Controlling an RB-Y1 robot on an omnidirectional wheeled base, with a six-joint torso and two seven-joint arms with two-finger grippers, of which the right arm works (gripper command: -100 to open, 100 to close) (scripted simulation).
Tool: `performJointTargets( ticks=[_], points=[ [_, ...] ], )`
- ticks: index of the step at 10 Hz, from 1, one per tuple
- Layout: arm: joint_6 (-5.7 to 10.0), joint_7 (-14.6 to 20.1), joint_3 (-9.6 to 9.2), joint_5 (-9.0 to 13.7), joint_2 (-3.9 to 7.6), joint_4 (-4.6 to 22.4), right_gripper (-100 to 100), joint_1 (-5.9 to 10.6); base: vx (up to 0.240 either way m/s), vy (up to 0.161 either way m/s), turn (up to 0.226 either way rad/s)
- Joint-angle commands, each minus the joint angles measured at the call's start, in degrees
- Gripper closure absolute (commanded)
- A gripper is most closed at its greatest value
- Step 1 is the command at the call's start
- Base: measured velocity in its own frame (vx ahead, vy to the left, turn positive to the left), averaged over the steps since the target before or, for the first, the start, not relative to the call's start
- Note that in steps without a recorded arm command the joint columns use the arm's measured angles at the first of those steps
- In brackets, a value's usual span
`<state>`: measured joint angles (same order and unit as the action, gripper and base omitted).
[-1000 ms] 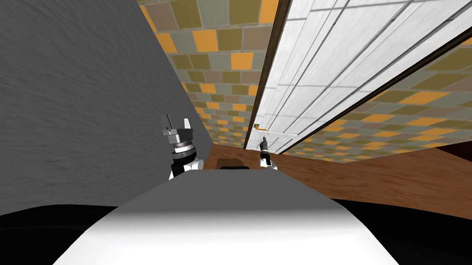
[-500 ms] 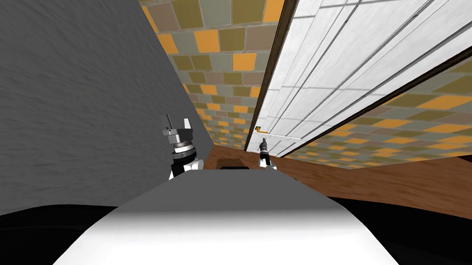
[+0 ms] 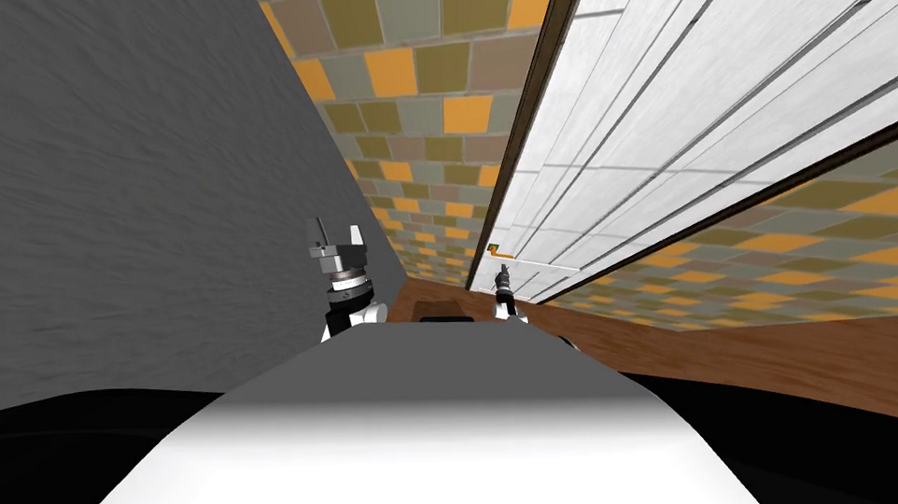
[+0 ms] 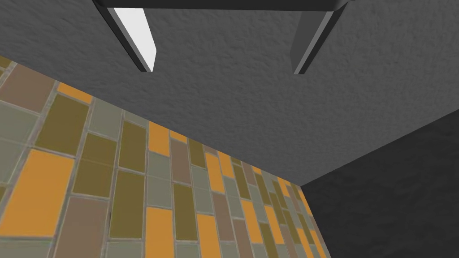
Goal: Pull the door open
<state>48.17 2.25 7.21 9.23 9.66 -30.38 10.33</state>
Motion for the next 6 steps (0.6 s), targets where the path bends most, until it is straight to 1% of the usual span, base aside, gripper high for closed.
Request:
performJointTargets(
  ticks=[1, 2, 3, 4, 5, 6],
  points=[
    [0.43, 1.17, 0.36, 0.32, 1.18, 0.15, -100, -0.80, 0.202, 0.009, 0.160],
    [0.58, 1.54, 0.48, 0.42, 1.60, 0.25, -100, -1.03, 0.179, 0.026, 0.088],
    [1.04, 2.70, 0.87, 0.76, 2.91, 0.59, -100, -1.78, 0.196, 0.042, 0.166],
    [1.04, 2.70, 0.87, 0.76, 2.91, -0.54, -100, -1.78, 0.157, 0.026, 0.053],
    [1.04, 2.70, 0.87, 0.76, 2.91, 0.59, -100, -1.78, 0.071, 0.010, -0.023],
    [1.64, 4.25, 1.39, 1.21, 4.66, 1.04, -100, -2.78, 0.123, 0.014, 0.167]
  ],
)
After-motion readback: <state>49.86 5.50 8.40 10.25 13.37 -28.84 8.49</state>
